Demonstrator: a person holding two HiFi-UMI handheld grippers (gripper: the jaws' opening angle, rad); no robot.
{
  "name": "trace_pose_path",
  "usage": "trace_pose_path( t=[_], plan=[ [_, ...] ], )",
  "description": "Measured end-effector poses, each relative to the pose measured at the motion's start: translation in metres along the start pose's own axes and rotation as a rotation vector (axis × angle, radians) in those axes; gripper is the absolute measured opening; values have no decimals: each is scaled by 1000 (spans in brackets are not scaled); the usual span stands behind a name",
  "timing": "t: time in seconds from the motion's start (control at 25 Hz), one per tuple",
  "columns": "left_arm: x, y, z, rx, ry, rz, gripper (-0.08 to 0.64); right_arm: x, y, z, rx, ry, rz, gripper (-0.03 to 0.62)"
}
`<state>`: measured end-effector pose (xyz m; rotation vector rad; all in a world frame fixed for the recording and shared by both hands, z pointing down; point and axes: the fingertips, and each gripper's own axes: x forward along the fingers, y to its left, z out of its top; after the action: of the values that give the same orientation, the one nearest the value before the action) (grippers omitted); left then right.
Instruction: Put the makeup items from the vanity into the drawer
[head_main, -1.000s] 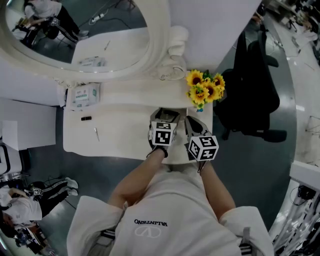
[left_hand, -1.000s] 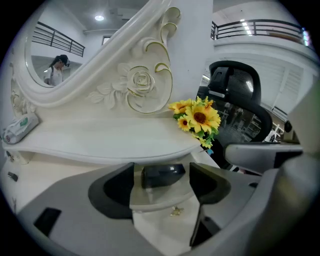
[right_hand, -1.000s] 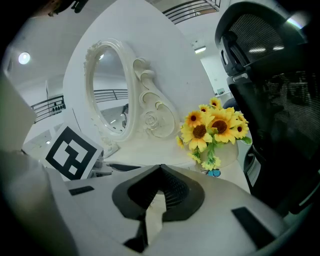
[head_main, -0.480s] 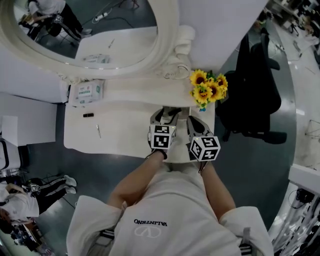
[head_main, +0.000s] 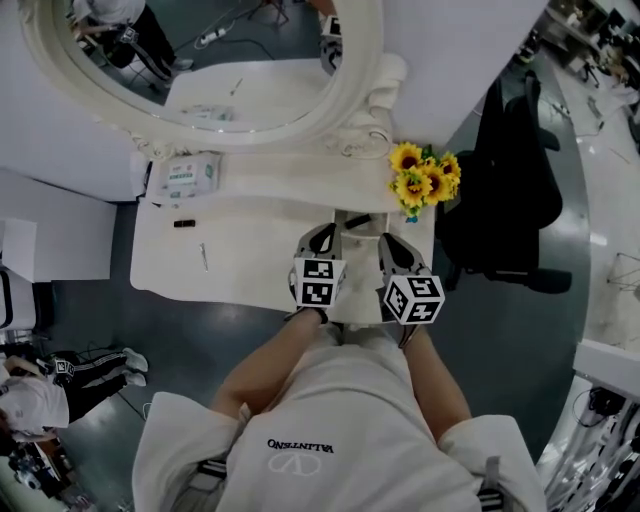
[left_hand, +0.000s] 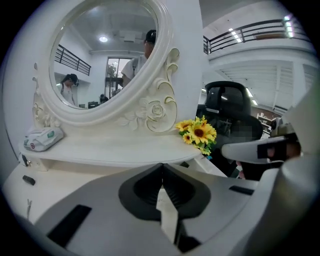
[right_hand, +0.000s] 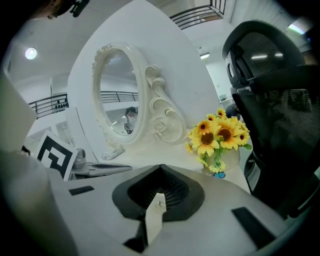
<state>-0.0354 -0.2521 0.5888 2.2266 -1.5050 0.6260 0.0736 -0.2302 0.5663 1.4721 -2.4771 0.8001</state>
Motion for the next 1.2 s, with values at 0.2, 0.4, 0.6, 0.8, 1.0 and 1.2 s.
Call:
trace_pose_path(
  t=[0.2, 0.4, 0.6, 0.8, 1.0, 1.2],
  plan=[
    [-32, 22, 9, 10, -80, 10, 3, -8, 6, 11, -26, -42, -7, 12],
    [-87, 42, 48, 79, -302, -67, 3, -21, 6, 28, -50, -109, -23, 11],
    [-145, 83, 72, 67, -441, -18, 4, -39, 10, 45, -109, -156, -22, 12],
    [-189, 136, 78, 28, -515, 108, 3, -55, 15, 61, -143, -200, -12, 11],
    [-217, 164, 74, 36, -529, 191, 3, -66, 17, 74, -177, -232, -9, 11],
    [-234, 173, 72, -5, -550, 205, 5, -76, 17, 79, -198, -240, -13, 11]
  ],
)
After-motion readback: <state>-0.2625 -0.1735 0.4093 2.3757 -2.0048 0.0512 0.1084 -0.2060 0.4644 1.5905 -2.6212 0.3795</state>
